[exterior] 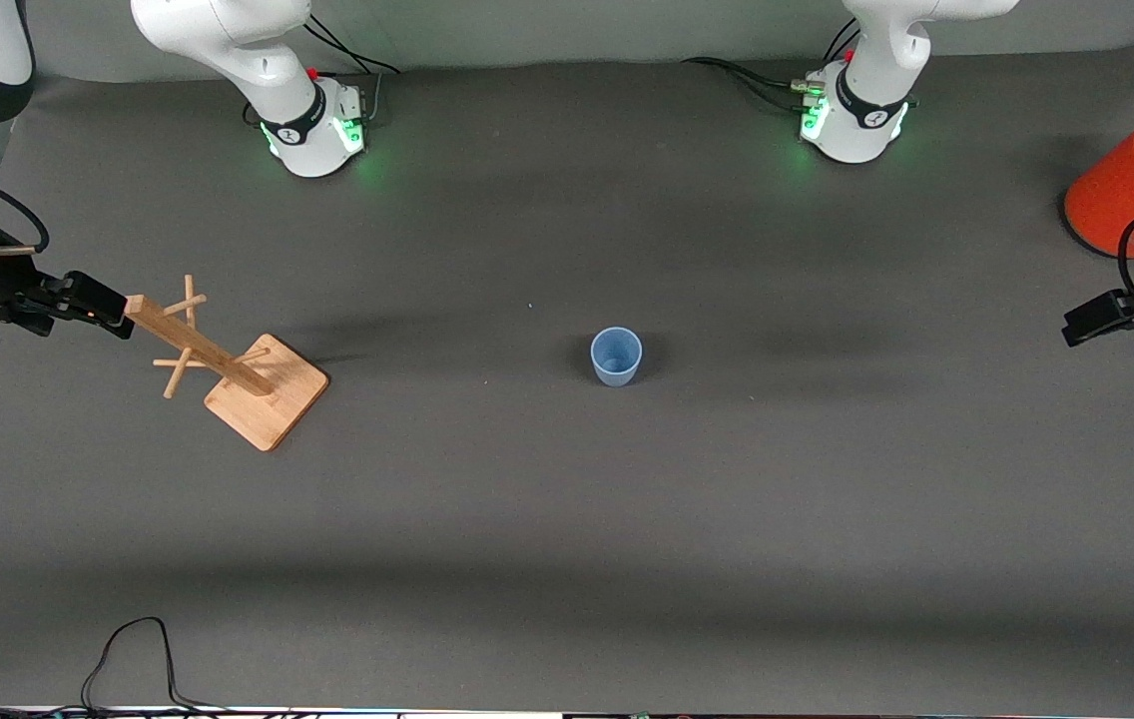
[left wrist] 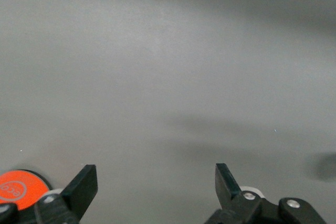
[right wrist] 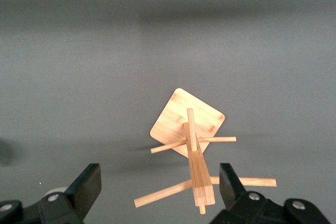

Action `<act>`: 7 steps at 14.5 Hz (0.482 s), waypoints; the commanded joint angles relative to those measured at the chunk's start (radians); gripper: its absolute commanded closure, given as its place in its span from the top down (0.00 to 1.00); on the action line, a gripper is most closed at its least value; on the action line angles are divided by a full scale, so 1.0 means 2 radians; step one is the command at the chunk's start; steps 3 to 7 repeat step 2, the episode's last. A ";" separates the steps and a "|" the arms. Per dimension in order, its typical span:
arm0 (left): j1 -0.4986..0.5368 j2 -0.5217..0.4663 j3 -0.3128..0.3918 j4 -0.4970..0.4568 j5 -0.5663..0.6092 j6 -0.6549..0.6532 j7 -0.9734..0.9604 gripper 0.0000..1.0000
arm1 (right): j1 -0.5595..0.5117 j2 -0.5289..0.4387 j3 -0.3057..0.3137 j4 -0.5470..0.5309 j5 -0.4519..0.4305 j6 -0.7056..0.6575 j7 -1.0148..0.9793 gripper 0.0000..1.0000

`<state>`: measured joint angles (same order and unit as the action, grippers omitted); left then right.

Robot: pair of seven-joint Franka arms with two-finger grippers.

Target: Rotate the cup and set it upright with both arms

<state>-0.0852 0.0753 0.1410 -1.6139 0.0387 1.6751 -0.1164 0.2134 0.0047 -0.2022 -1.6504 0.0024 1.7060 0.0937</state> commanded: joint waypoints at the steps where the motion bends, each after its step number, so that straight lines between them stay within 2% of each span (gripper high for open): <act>1: 0.004 -0.008 -0.005 0.002 -0.007 -0.016 0.001 1.00 | 0.001 0.003 -0.001 0.008 0.008 -0.005 -0.011 1.00; 7: 0.003 -0.008 -0.005 0.003 -0.007 -0.017 0.002 1.00 | 0.000 0.003 -0.002 0.008 0.008 -0.005 -0.010 1.00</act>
